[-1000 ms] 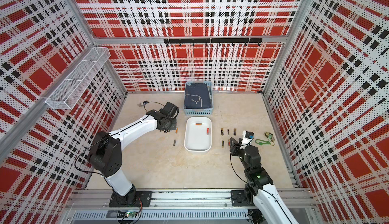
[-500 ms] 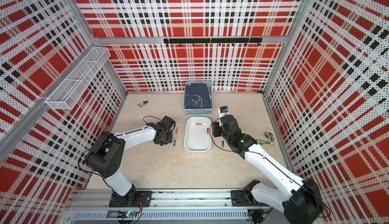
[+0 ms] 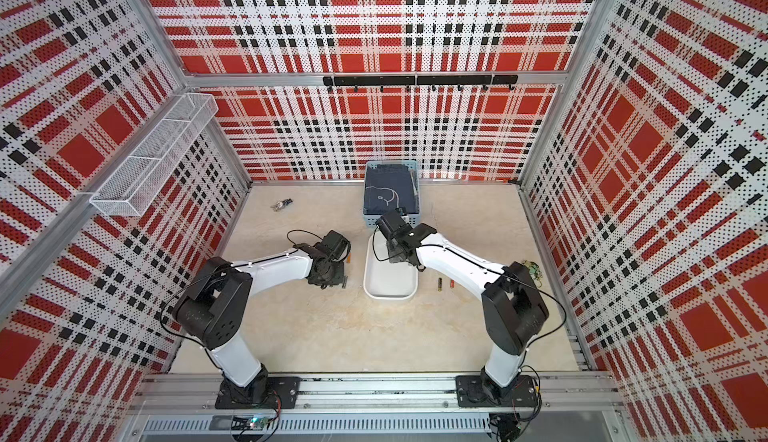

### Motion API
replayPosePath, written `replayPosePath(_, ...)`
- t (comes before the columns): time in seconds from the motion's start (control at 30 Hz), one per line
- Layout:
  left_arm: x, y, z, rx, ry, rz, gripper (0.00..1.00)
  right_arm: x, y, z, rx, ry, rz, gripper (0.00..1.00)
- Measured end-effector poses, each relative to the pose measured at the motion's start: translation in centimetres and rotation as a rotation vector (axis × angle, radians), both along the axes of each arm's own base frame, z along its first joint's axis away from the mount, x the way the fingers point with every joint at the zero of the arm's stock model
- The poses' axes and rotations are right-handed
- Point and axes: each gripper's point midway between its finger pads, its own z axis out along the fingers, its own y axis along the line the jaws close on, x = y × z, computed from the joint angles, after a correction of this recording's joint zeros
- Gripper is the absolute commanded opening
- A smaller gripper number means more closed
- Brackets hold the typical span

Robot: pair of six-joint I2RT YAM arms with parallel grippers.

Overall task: Take the batteries out of the storage box
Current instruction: Place the battery at the center of the board, then pick up the battery from the storage box.

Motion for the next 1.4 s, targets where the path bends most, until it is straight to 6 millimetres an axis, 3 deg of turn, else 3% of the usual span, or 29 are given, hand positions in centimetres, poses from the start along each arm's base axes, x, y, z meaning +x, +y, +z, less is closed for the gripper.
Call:
replayPosePath(0.4, 0.3, 0.4, 0.7, 0.039, -0.019, 0.012, 0.33, 1.3, 0.1, -5.5, -0.168, 0.102, -0.106, 0.54)
replayPosePath(0.67, 1.4, 0.6, 2.8, 0.054, -0.077, 0.026, 0.33, 2.4, -0.2, -7.9, -0.246, 0.106, -0.163, 0.56)
replayPosePath(0.87, 1.4, 0.9, 2.9, 0.068, -0.079, 0.028, 0.33, 2.3, -1.0, -8.6, -0.283, 0.103, -0.2, 0.58)
replayPosePath(1.4, 2.0, 0.6, 4.0, 0.097, -0.115, 0.025, 0.33, 2.8, 2.9, -10.3, 0.013, 0.141, -0.19, 0.5)
